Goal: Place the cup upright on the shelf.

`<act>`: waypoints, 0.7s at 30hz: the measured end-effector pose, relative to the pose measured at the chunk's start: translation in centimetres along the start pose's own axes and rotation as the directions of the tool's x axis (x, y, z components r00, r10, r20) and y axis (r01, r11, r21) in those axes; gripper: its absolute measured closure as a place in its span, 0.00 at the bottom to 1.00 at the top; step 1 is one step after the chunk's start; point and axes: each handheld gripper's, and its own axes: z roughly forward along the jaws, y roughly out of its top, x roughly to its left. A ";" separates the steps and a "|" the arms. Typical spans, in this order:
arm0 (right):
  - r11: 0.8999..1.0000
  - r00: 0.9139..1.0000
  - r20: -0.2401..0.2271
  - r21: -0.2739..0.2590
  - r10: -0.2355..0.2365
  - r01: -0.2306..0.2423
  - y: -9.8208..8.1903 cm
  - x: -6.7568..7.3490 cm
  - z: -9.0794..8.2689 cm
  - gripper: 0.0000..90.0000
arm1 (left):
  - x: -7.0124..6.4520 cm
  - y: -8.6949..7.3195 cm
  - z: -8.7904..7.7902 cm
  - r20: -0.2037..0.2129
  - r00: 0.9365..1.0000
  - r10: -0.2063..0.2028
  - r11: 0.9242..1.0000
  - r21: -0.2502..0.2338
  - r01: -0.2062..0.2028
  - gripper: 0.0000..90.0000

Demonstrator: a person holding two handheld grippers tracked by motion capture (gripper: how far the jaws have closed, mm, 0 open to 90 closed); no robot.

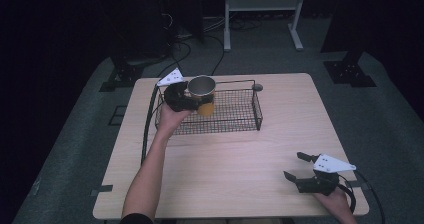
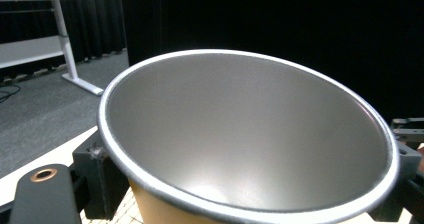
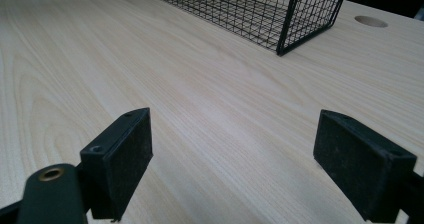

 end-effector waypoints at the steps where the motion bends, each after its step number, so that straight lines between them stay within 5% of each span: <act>1: 1.000 1.000 0.000 0.000 0.000 0.000 0.0 0.0 0.0 0.16 | 0.3 0.1 0.1 -0.005 1.000 0.002 1.000 0.009 -0.002 0.14; 14: 1.000 1.000 -0.003 -0.001 -0.003 0.003 0.0 0.0 0.0 0.16 | 2.0 0.5 2.4 -0.010 1.000 -0.010 0.998 0.070 0.011 0.14; 21: 1.000 1.000 -0.004 0.000 -0.007 0.007 0.0 0.0 0.0 0.16 | 2.9 0.2 3.7 -0.045 0.999 -0.013 0.989 0.149 0.020 0.14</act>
